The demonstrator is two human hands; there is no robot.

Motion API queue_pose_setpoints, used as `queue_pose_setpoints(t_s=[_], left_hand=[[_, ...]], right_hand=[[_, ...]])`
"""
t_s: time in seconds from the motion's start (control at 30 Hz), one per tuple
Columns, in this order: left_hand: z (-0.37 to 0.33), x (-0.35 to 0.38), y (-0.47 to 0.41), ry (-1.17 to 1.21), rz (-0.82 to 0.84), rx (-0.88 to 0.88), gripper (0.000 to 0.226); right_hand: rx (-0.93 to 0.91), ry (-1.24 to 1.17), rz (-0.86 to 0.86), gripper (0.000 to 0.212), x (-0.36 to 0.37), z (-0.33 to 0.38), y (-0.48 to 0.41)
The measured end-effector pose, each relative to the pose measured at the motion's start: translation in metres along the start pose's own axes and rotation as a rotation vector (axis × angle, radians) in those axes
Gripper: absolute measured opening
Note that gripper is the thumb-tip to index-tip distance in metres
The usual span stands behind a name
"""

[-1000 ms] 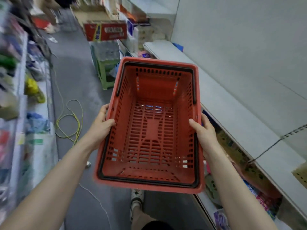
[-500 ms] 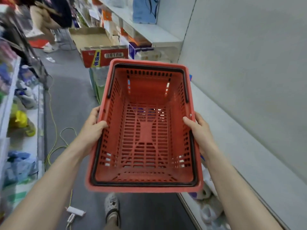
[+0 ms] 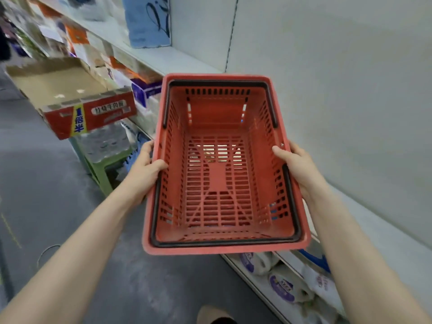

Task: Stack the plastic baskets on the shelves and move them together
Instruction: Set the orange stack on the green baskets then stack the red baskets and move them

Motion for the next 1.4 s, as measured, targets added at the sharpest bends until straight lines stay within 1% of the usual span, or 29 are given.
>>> queue_pose_setpoints(t_s=[0.2, 0.33, 0.43, 0.5, 0.6, 0.7, 0.77, 0.8, 0.87, 0.93, 0.97, 1.0, 1.03, 1.07, 1.13, 1.2, 1.3, 1.37, 1.4], left_hand=[[-0.008, 0.02, -0.097, -0.03, 0.112, 0.012, 0.054], [-0.014, 0.042, -0.154, -0.046, 0.156, -0.002, 0.053], [-0.019, 0.059, -0.192, -0.048, 0.212, -0.002, 0.051], [-0.018, 0.068, -0.212, -0.051, 0.235, -0.011, 0.055], [-0.02, 0.074, -0.236, -0.088, 0.253, -0.01, 0.065], [-0.024, 0.079, -0.251, -0.135, 0.31, 0.027, 0.076], [-0.026, 0.08, -0.257, -0.221, 0.347, 0.062, 0.08], [-0.026, 0.077, -0.261, -0.269, 0.362, 0.072, 0.078], [-0.024, 0.067, -0.271, -0.379, 0.382, 0.087, 0.074], [-0.025, 0.055, -0.282, -0.506, 0.371, 0.149, 0.076], [-0.025, 0.051, -0.287, -0.551, 0.361, 0.202, 0.072], [-0.027, 0.048, -0.29, -0.575, 0.352, 0.267, 0.067], [-0.029, 0.045, -0.293, -0.609, 0.339, 0.339, 0.068], [-0.033, 0.044, -0.297, -0.656, 0.328, 0.428, 0.075], [-0.04, 0.044, -0.305, -0.794, 0.316, 0.598, 0.087], [-0.05, 0.046, -0.316, -0.882, 0.342, 0.737, 0.087], [-0.062, 0.051, -0.331, -1.002, 0.445, 0.835, 0.073], [-0.068, 0.052, -0.335, -1.051, 0.494, 0.932, 0.064], [-0.069, 0.051, -0.337, -1.05, 0.507, 0.978, 0.061]], right_hand=[[0.04, 0.141, -0.034, 0.031, -0.007, 0.025, -0.093], [0.106, 0.223, -0.018, 0.036, -0.015, 0.033, -0.159], [0.159, 0.291, -0.003, 0.035, -0.02, 0.039, -0.203], [0.19, 0.354, 0.026, 0.033, -0.022, 0.043, -0.227], [0.229, 0.457, 0.044, 0.024, -0.025, 0.05, -0.253], [0.262, 0.552, 0.059, 0.023, -0.03, 0.055, -0.271], [0.299, 0.657, 0.07, 0.022, -0.03, 0.057, -0.274], [0.29, 0.73, 0.068, 0.022, -0.029, 0.058, -0.275], [0.199, 0.961, 0.019, 0.028, -0.026, 0.064, -0.279], [0.058, 1.225, -0.111, 0.041, -0.015, 0.078, -0.273], [0.008, 1.298, -0.182, 0.049, -0.006, 0.084, -0.265], [-0.028, 1.309, -0.243, 0.054, 0.006, 0.088, -0.252], [-0.072, 1.279, -0.281, 0.056, 0.022, 0.091, -0.236], [-0.139, 1.235, -0.295, 0.055, 0.043, 0.093, -0.217], [-0.239, 1.184, -0.261, 0.051, 0.089, 0.088, -0.179], [-0.216, 1.154, -0.189, 0.047, 0.132, 0.075, -0.147], [-0.042, 1.127, -0.077, 0.055, 0.172, 0.048, -0.114], [0.025, 1.23, -0.068, 0.064, 0.185, 0.035, -0.095], [0.027, 1.347, -0.1, 0.062, 0.189, 0.031, -0.087]])
Point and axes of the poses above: each hand's wrist, its own y-axis away from the middle knuckle, its own x-axis out of the palm, z = x × y, the point moved 5 cm from there along -y, towards the middle knuckle, and after that the axes turned 1 degree about -x, right-handed, at the moved point
